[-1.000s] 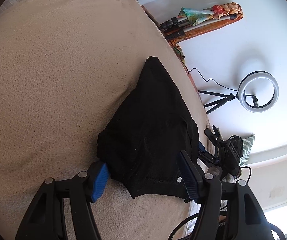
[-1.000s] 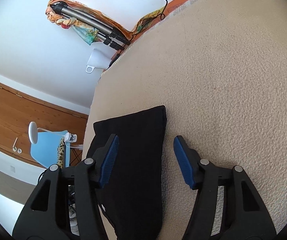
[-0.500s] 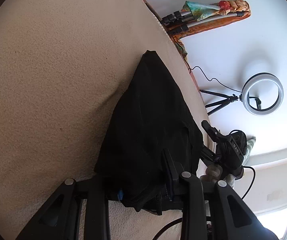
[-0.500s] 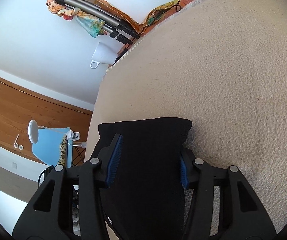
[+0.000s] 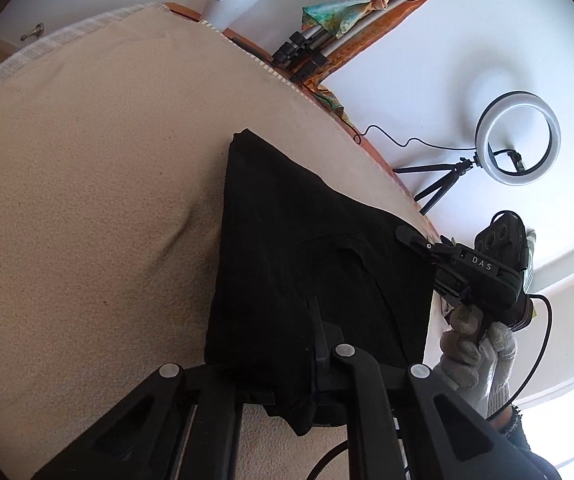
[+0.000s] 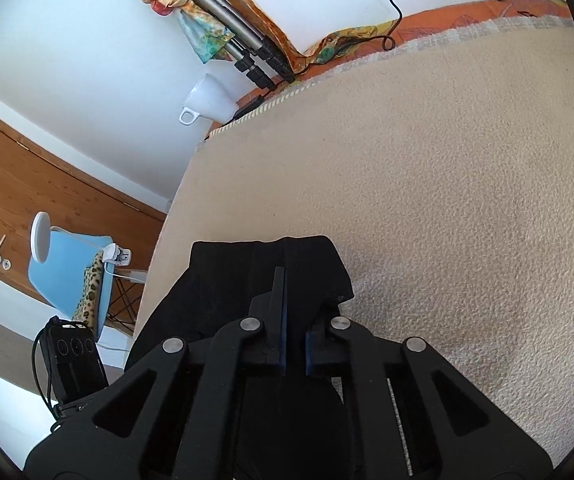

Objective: Fold small clothes

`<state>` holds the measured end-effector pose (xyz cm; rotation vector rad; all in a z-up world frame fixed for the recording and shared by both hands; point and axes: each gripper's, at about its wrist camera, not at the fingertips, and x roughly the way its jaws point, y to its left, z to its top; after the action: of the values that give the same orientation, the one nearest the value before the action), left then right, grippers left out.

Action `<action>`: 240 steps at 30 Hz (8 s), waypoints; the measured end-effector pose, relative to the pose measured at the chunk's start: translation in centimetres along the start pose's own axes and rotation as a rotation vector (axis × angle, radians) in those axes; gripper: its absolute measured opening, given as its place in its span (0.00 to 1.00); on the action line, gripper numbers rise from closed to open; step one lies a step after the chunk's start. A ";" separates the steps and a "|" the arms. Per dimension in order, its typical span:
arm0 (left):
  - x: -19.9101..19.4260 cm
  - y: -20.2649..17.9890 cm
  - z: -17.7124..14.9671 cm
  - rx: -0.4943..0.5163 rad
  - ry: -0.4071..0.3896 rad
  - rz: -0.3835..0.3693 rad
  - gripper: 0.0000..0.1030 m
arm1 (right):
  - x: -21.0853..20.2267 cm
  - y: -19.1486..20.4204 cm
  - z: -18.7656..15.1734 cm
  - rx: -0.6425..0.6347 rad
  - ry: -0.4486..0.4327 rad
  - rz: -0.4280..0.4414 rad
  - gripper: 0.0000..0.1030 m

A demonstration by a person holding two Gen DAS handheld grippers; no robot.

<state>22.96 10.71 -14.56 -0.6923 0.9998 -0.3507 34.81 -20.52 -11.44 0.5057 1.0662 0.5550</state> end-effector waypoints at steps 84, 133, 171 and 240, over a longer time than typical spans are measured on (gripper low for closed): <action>30.9 -40.0 -3.0 0.524 0.213 -0.292 0.15 | -35.4 -29.6 13.8 0.033 -0.336 -0.474 0.49; 18.0 -38.3 -5.3 0.758 0.061 -0.159 0.88 | -41.7 -15.5 1.8 0.036 -0.487 -0.739 0.79; 9.6 -33.9 -13.4 0.860 -0.138 0.068 1.00 | -37.5 -8.5 -12.9 0.083 -0.738 -0.851 1.00; 10.7 -32.7 -14.5 0.860 -0.064 0.071 1.00 | -35.8 -11.0 -12.7 0.165 -0.677 -0.779 1.00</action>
<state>17.15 -24.81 -4.56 0.1106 0.7110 -0.6359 11.83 -50.37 0.44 0.3392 0.5758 -0.3832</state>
